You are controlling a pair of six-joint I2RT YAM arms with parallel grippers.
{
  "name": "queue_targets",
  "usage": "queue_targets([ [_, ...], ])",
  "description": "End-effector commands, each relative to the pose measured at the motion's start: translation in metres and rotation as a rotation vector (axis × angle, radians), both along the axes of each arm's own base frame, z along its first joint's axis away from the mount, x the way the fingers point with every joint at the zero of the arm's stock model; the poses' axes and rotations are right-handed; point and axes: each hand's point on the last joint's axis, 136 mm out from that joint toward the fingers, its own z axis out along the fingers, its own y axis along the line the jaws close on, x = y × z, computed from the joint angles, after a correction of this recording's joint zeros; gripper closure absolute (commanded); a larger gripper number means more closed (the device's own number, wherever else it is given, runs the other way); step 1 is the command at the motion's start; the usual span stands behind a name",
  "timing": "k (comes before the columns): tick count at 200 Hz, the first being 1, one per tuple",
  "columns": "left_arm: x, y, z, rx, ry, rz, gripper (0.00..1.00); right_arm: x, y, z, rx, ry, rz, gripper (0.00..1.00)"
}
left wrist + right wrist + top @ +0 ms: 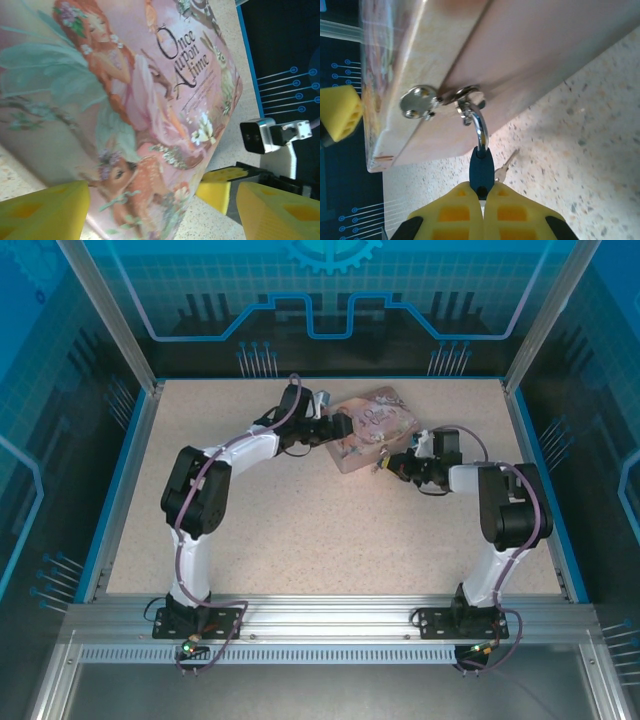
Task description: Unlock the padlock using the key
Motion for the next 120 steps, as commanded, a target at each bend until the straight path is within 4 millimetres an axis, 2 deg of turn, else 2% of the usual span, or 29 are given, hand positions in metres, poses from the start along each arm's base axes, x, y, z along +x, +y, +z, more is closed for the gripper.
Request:
queue_targets([
  [1, -0.012, -0.041, 0.019, -0.035, -0.022, -0.094, 0.22, -0.015, 0.006, 0.000, 0.016, 0.012, 0.042, 1.00],
  [24, -0.015, -0.063, 0.014, -0.040, -0.017, -0.139, 0.22, -0.013, 0.003, 0.003, 0.013, 0.001, 0.043, 0.99],
  [50, -0.018, -0.075, 0.005, -0.025, -0.007, -0.160, 0.21, -0.011, 0.002, 0.003, 0.006, -0.004, 0.048, 0.99],
  [76, -0.017, -0.071, -0.024, 0.005, 0.041, -0.140, 0.22, -0.008, -0.001, 0.006, 0.002, -0.024, 0.040, 0.99],
  [120, -0.029, -0.056, -0.065, 0.065, 0.114, -0.127, 0.22, 0.002, -0.016, 0.016, 0.020, -0.059, -0.013, 0.99],
])
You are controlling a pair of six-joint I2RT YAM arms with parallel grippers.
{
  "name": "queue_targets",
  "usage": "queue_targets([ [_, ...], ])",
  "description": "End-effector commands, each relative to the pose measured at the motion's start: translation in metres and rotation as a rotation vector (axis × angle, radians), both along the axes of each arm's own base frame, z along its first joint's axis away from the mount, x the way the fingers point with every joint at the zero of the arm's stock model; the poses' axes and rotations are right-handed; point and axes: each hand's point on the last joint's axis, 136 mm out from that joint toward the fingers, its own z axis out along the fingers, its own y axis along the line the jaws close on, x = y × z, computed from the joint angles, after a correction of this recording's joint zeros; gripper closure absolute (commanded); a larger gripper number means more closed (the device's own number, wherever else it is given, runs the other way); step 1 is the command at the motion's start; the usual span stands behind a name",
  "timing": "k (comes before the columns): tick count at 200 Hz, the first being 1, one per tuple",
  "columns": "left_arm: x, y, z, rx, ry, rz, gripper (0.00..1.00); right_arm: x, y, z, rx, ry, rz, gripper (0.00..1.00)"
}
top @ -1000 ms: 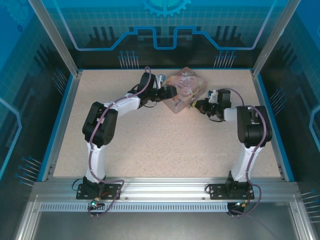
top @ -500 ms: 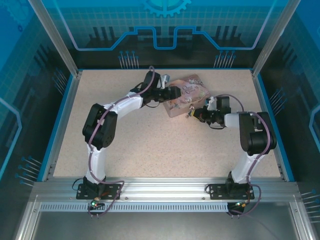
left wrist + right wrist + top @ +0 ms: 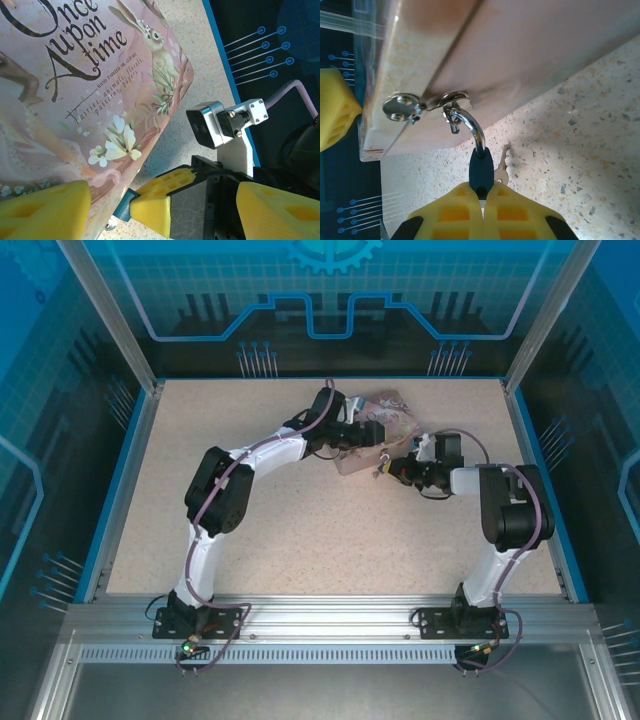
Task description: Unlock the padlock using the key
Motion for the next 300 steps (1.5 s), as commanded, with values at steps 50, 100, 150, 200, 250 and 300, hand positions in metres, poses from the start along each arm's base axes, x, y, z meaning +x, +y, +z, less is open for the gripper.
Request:
queue_targets([
  [50, -0.022, 0.032, -0.082, 0.117, 0.170, 0.043, 0.22, 0.024, -0.024, 0.026, 0.020, -0.078, -0.111, 0.99],
  [100, -0.026, 0.033, -0.090, 0.125, 0.186, 0.043, 0.22, 0.033, -0.028, 0.021, 0.018, -0.093, -0.142, 0.99],
  [150, -0.026, 0.034, -0.092, 0.123, 0.196, 0.049, 0.22, 0.043, -0.033, 0.020, 0.058, -0.088, -0.225, 0.98],
  [200, -0.026, 0.033, -0.094, 0.119, 0.203, 0.052, 0.22, 0.049, -0.040, 0.027, 0.057, -0.114, -0.291, 0.98],
  [250, -0.018, 0.037, -0.058, 0.070, 0.157, 0.056, 0.20, 0.022, -0.048, 0.040, -0.106, -0.123, -0.188, 0.97],
  [300, -0.003, 0.065, 0.041, -0.084, 0.029, 0.085, 0.05, -0.049, -0.019, 0.070, -0.133, -0.101, 0.109, 0.96],
])
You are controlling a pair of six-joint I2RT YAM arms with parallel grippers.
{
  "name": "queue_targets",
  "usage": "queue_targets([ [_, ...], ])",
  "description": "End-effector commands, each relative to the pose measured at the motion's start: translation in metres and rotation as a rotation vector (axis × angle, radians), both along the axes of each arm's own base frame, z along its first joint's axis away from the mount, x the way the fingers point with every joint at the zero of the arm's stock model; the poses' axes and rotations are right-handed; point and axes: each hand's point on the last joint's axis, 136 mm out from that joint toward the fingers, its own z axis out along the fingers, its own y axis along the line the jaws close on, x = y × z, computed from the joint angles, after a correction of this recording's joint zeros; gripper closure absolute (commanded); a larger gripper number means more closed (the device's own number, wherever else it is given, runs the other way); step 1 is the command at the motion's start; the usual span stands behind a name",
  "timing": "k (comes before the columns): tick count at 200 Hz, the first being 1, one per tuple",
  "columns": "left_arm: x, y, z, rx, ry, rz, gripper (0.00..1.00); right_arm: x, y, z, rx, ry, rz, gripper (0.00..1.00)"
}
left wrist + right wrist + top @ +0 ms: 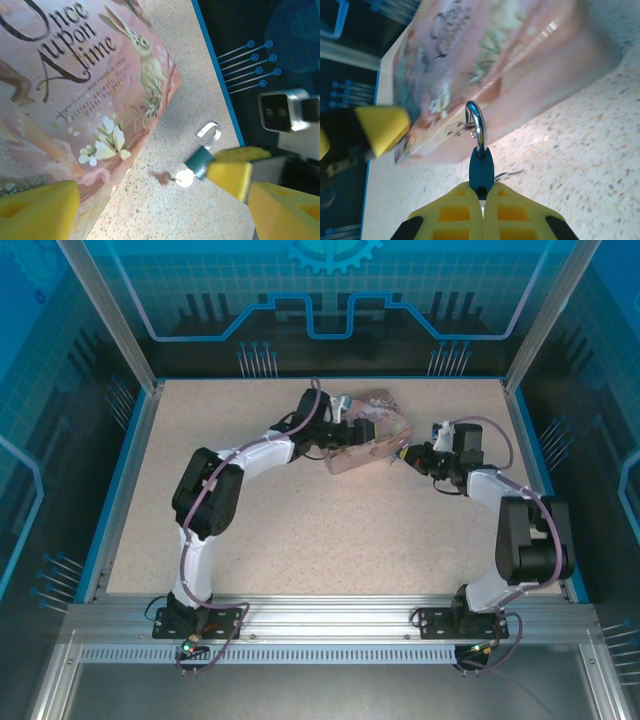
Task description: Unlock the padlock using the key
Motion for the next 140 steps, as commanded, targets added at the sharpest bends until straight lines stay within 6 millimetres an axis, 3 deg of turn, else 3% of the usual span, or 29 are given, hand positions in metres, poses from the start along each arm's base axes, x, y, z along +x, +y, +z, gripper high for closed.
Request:
queue_targets([
  [1, -0.004, 0.032, 0.031, -0.040, 0.037, 0.039, 0.05, -0.047, 0.018, 0.003, -0.020, 0.070, 0.190, 0.96],
  [28, -0.005, 0.065, 0.074, -0.102, -0.035, 0.087, 0.01, -0.089, 0.047, -0.001, -0.005, 0.139, 0.321, 0.95],
  [53, -0.017, 0.100, 0.095, -0.112, -0.091, 0.152, 0.01, -0.122, 0.075, -0.020, -0.006, 0.222, 0.402, 0.95],
  [102, -0.048, 0.151, 0.089, -0.082, -0.092, 0.244, 0.01, -0.155, 0.101, -0.058, -0.011, 0.365, 0.418, 0.94],
  [140, -0.062, 0.173, 0.082, 0.004, -0.099, 0.294, 0.01, -0.162, 0.094, -0.086, -0.065, 0.462, 0.394, 0.88],
])
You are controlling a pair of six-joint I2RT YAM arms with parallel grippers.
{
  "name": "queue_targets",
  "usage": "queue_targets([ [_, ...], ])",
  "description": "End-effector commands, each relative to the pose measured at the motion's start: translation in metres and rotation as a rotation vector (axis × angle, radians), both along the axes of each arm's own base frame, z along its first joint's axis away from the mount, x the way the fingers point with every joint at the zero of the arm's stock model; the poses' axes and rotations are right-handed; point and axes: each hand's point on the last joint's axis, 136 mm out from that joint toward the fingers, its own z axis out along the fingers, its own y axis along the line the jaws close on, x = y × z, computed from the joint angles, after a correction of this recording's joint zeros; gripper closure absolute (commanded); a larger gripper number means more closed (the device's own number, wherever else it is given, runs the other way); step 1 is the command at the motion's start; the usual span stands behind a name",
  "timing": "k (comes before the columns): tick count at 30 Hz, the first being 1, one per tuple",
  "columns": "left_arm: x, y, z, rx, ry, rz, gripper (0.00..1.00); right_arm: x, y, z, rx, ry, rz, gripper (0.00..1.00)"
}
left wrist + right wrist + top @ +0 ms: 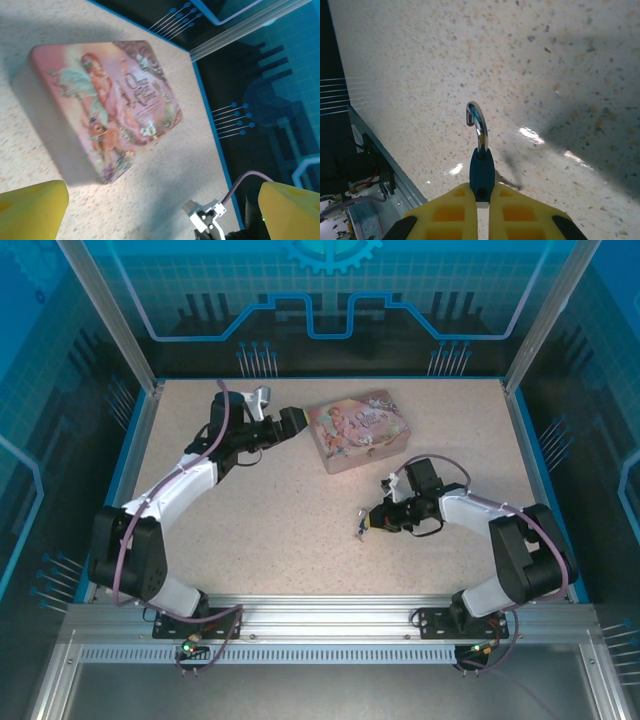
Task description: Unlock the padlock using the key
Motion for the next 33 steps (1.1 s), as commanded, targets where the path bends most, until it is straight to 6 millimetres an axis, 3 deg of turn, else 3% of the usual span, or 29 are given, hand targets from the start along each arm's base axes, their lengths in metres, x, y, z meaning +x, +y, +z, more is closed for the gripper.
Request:
queue_targets([
  [1, -0.009, 0.015, -0.002, 0.060, -0.011, 0.031, 0.01, -0.005, -0.005, -0.018, -0.047, 0.067, -0.025, 0.88],
  [4, -0.011, 0.024, 0.001, 0.058, -0.015, 0.050, 0.01, -0.001, -0.011, -0.027, -0.073, 0.079, -0.047, 0.83],
  [6, -0.012, 0.029, 0.003, 0.064, -0.018, 0.062, 0.01, 0.003, -0.017, -0.029, -0.098, 0.065, -0.068, 0.73],
  [9, -0.014, 0.040, 0.007, 0.066, -0.024, 0.084, 0.01, 0.013, -0.032, -0.025, -0.148, 0.020, -0.118, 0.59],
  [12, -0.019, 0.055, 0.014, 0.083, -0.041, 0.121, 0.01, 0.023, -0.056, -0.014, -0.227, -0.048, -0.183, 0.52],
  [17, -0.031, 0.096, 0.020, 0.162, -0.109, 0.261, 0.01, 0.051, -0.102, 0.033, -0.357, -0.277, -0.324, 0.41],
  [20, -0.043, 0.129, 0.016, 0.249, -0.143, 0.395, 0.01, 0.067, -0.134, 0.069, -0.446, -0.438, -0.421, 0.29],
  [22, -0.053, 0.150, 0.010, 0.329, -0.166, 0.491, 0.01, 0.074, -0.158, 0.092, -0.522, -0.542, -0.489, 0.16],
  [23, -0.058, 0.160, 0.007, 0.360, -0.178, 0.536, 0.01, 0.077, -0.169, 0.099, -0.561, -0.582, -0.524, 0.02],
  [26, -0.072, 0.188, -0.010, 0.454, -0.187, 0.656, 0.01, 0.086, -0.196, 0.116, -0.631, -0.704, -0.588, 0.00],
  [28, -0.077, 0.197, -0.025, 0.524, -0.205, 0.682, 0.01, 0.094, -0.205, 0.116, -0.655, -0.776, -0.584, 0.00],
  [33, -0.082, 0.195, -0.066, 0.652, -0.257, 0.592, 0.01, 0.107, -0.208, 0.081, -0.713, -0.857, -0.492, 0.00],
])
